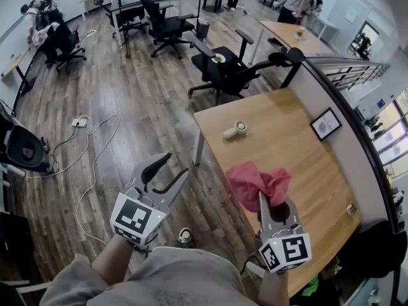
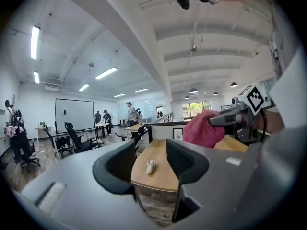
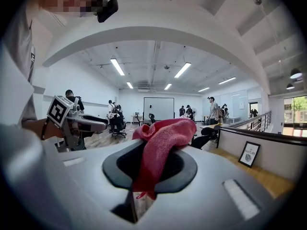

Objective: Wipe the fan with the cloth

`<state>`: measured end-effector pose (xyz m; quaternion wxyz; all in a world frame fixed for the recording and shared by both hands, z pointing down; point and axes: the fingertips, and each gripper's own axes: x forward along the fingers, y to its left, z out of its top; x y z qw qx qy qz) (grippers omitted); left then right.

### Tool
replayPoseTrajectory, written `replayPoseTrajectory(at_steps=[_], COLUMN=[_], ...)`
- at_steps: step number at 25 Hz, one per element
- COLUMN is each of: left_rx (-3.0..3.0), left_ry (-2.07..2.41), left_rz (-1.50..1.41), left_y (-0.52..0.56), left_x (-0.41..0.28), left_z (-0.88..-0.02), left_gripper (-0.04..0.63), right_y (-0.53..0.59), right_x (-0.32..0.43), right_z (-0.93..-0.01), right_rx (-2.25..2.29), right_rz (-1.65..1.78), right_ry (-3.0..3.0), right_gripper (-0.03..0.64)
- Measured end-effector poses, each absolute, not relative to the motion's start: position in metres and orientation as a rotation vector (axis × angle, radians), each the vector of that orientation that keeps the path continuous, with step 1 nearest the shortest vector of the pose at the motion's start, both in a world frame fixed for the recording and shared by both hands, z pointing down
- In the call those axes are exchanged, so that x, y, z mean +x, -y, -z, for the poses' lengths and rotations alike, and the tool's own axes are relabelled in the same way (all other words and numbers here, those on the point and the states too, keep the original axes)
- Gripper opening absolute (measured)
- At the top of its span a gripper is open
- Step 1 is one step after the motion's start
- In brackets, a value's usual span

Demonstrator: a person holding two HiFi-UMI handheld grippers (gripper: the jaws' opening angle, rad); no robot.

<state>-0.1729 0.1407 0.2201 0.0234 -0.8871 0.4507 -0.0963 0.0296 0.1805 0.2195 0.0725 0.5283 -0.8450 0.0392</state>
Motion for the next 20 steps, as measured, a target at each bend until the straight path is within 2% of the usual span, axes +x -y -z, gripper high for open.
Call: replayPoseTrajectory(at_steps=[11,20], left_rx=[-2.827,-2.864], left_ry=[-1.335,-1.261], left_rz=[0.332,0.406], left_y=[-0.085,-0.010], left_x=[-0.165,-0.128], left_z=[-0.250,-0.275], left_gripper=[0.206,0.206], right_y=[-0.125,-0.056], right_x=[0.042,0.068], right_z=[-0.255,-0.284], right_rx=[1.623,1.634], right_rz=[-0.186,-0.242], right_ry=[2.424,2.369], right_gripper=[0.058,0.058])
